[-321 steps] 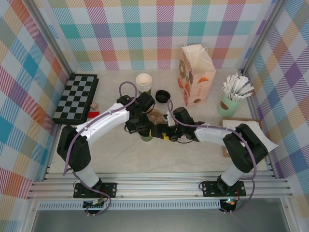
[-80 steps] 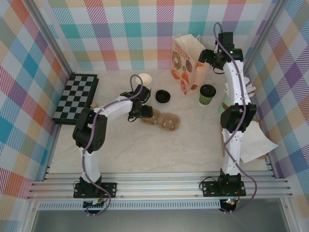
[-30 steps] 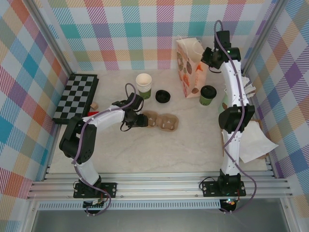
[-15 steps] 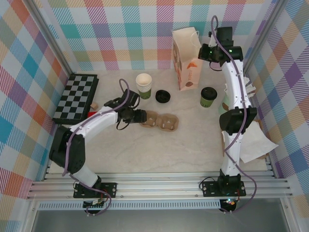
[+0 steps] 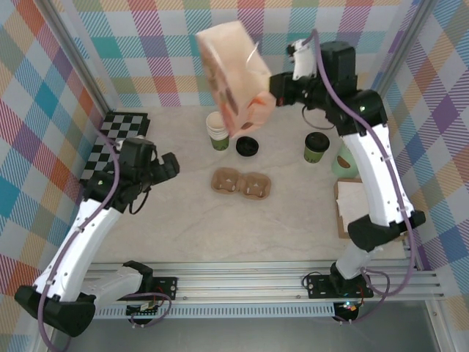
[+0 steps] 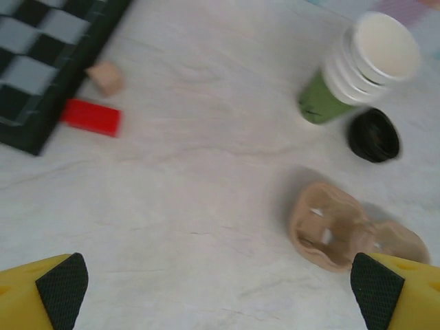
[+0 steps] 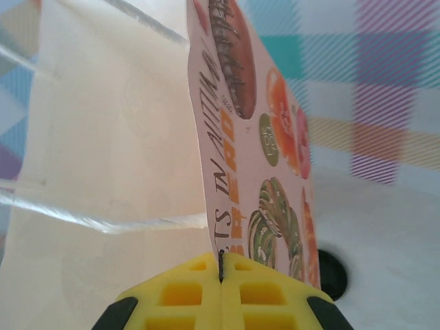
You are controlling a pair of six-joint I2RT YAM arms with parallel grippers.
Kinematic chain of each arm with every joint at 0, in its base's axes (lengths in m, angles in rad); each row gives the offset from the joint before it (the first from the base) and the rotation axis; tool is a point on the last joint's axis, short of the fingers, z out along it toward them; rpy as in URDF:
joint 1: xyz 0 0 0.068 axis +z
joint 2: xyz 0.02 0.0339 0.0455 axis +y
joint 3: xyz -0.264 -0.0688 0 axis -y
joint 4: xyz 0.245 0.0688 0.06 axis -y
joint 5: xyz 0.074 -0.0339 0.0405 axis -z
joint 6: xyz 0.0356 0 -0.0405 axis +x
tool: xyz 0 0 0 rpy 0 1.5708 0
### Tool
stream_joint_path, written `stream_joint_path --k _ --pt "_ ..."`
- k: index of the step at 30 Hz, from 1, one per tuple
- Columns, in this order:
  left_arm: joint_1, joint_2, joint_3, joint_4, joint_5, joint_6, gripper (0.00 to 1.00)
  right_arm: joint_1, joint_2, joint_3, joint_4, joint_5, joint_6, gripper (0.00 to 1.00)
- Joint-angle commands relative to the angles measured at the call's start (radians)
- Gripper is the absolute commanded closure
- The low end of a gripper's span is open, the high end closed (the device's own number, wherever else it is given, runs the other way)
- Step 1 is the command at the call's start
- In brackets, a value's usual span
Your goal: Pack the takeout coffee
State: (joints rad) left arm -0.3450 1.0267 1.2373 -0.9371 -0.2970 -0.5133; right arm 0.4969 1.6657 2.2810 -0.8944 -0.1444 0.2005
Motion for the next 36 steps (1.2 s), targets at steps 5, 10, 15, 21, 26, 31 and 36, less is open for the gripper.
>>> stream_joint_path --k 5,10,15,21,26,31,36 --pt "0.057 -0.125 0.128 -0.292 -0.359 -0.193 0.0 0.308 0.003 -0.254 0.051 0.334 0.245 1.0" --pt "0.059 -0.2 0.159 -0.253 -0.287 -0.198 0.0 0.418 0.073 -0.342 0.072 0.469 0.384 1.0" --pt "0.058 -0.204 0.194 -0.212 -0.061 -0.141 0.0 0.484 0.208 -0.298 0.032 0.552 0.483 1.0" --pt "0.057 -0.209 0.228 -0.221 0.103 -0.154 0.0 0.493 0.251 -0.241 -0.019 0.517 0.57 0.62" --pt "0.058 -0.151 0.209 -0.127 0.306 -0.123 0.0 0.488 0.182 -0.213 -0.035 0.531 0.486 0.19" --pt "0.058 -0.113 0.182 -0.082 0.348 -0.136 0.0 0.44 0.005 -0.442 -0.073 0.604 0.587 0.0" --pt "0.058 -0.121 0.148 -0.08 0.279 -0.148 0.0 0.257 -0.15 -0.805 0.076 0.405 0.723 0.0"
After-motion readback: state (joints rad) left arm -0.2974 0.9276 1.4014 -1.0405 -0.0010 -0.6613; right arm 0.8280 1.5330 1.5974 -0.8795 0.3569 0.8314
